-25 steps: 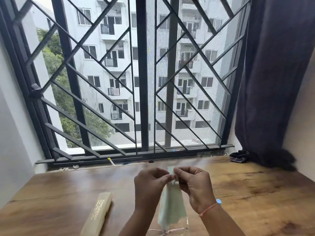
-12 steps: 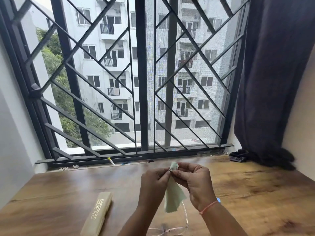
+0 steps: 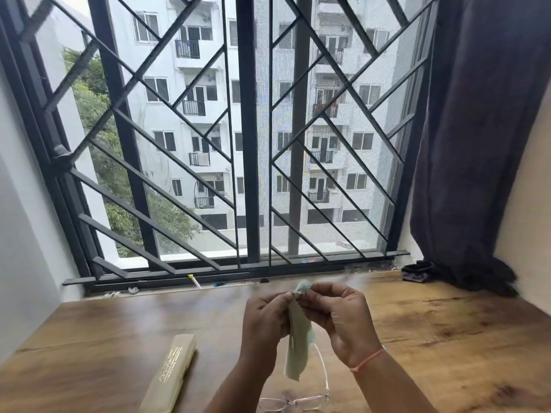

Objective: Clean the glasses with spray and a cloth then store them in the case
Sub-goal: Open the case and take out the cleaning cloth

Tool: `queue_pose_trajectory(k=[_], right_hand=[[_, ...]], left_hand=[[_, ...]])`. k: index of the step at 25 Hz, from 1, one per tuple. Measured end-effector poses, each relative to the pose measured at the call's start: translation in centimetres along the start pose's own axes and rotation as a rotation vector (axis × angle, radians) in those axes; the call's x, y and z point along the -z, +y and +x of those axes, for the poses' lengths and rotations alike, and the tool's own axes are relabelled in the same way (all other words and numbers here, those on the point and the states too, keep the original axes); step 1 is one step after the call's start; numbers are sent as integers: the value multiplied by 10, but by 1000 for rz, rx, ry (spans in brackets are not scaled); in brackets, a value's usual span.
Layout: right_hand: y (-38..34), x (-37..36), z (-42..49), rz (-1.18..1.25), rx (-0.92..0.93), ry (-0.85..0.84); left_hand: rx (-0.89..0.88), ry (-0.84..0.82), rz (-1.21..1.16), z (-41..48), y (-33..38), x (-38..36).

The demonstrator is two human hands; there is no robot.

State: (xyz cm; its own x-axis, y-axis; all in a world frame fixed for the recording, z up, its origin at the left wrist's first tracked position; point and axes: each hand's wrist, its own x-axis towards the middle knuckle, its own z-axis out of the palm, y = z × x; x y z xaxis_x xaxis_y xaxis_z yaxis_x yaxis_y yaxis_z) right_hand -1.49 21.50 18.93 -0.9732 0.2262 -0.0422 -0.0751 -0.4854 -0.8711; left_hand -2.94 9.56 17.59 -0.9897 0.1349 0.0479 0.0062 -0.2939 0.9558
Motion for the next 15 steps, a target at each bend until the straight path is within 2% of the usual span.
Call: queue_pose_trajectory(k=[4,8,10,15], right_hand=[[3,4,2,-58,24,-60],[9,-1,-4,-456,235,-114],[13,-3,-2,-552,297,-87],[8,2,7,-463,249,6]], left_hand=[[-17,32,-47,-1,2,0],[-40,74,-23,0,0,-3],[-24,63,-20,0,-4,-4],[15,-175,-16,0,-7,2]])
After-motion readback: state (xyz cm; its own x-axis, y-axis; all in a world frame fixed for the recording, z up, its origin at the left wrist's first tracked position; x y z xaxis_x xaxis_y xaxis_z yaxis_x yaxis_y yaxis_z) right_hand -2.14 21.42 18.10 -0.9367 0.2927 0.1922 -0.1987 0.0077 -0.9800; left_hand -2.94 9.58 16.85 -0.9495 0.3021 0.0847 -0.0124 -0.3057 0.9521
